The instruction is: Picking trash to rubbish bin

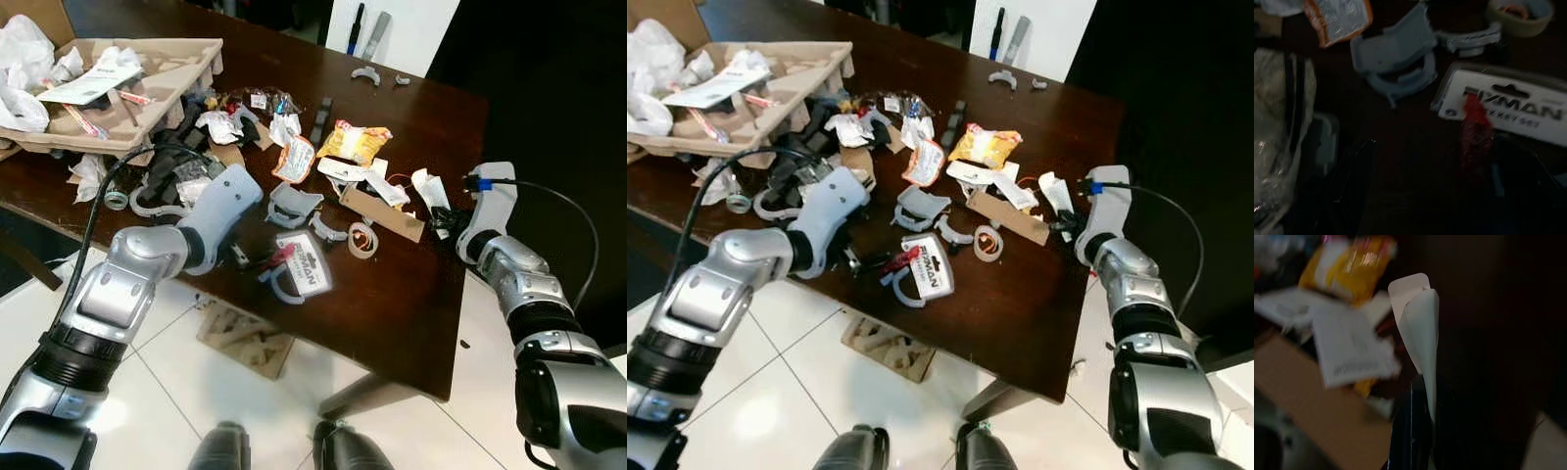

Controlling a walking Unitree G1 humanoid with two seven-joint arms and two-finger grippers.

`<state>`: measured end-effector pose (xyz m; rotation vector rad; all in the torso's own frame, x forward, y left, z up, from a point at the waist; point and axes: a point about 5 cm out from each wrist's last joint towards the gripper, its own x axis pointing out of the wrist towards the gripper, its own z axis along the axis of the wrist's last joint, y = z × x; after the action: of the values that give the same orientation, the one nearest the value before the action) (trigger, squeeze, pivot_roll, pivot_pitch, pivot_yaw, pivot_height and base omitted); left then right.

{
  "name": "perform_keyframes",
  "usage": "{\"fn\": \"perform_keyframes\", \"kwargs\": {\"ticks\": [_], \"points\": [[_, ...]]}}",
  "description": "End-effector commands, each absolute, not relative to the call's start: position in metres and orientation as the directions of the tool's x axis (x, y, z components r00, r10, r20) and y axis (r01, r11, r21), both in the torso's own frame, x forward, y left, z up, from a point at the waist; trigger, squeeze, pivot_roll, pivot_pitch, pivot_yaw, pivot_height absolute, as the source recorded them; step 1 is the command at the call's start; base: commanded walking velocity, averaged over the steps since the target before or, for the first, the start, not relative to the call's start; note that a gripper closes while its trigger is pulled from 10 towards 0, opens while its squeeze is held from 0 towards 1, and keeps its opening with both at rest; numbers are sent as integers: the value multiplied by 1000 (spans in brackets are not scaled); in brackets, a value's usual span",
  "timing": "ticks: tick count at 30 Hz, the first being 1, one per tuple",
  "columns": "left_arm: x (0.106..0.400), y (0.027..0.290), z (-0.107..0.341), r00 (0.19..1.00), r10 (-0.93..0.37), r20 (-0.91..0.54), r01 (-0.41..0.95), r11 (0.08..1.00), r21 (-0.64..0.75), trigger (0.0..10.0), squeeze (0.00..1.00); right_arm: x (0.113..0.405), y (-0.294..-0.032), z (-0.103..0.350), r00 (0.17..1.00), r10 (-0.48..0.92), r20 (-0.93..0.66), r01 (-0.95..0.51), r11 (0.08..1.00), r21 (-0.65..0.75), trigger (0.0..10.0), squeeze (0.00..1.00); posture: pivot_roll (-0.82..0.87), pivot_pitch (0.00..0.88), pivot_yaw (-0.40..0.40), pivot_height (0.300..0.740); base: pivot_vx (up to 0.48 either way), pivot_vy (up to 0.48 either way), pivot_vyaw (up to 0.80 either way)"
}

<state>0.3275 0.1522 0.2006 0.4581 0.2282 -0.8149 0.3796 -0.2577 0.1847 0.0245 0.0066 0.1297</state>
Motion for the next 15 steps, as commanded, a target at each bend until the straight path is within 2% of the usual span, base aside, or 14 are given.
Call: {"fn": "perform_keyframes", "kwargs": {"ticks": [1,2,5,7,10,11,13,14,15], "points": [[329,153,198,661,-659,-358,750,591,297,10000,0,374,-281,192,999,7,43,-9,1000,28,10000,0,110,228,-83,740,0,0,0],[329,153,198,661,-659,-358,750,591,297,10000,0,374,-281,192,999,7,43,-9,1000,28,10000,0,110,228,-83,740,0,0,0],[331,150,197,656,-678,-331,755,586,295,10000,0,367,-307,198,989,-136,65,135,991,8,10000,0,102,233,-83,740,0,0,0],[332,149,197,655,-682,-325,756,584,297,10000,0,365,-313,198,984,-167,65,167,986,7,10000,0,102,233,-83,740,0,0,0],[330,138,196,618,-730,-293,785,551,282,10000,0,333,-371,185,894,-449,-12,447,892,-70,10000,0,97,231,-89,740,0,0,0],[330,138,196,618,-730,-293,785,551,282,10000,0,333,-371,185,894,-449,-12,447,892,-70,10000,0,97,231,-89,740,0,0,0],[329,132,196,598,-753,-277,800,533,277,10000,0,300,-406,169,804,-590,-74,581,806,-109,10000,0,96,234,-89,740,0,0,0],[329,132,196,598,-753,-277,800,533,277,10000,0,300,-406,169,804,-590,-74,581,806,-109,10000,0,96,234,-89,740,0,0,0],[328,131,196,586,-763,-271,807,522,275,10000,0,284,-419,160,765,-636,-105,623,771,-130,10000,0,95,235,-88,740,0,0,0]]}}
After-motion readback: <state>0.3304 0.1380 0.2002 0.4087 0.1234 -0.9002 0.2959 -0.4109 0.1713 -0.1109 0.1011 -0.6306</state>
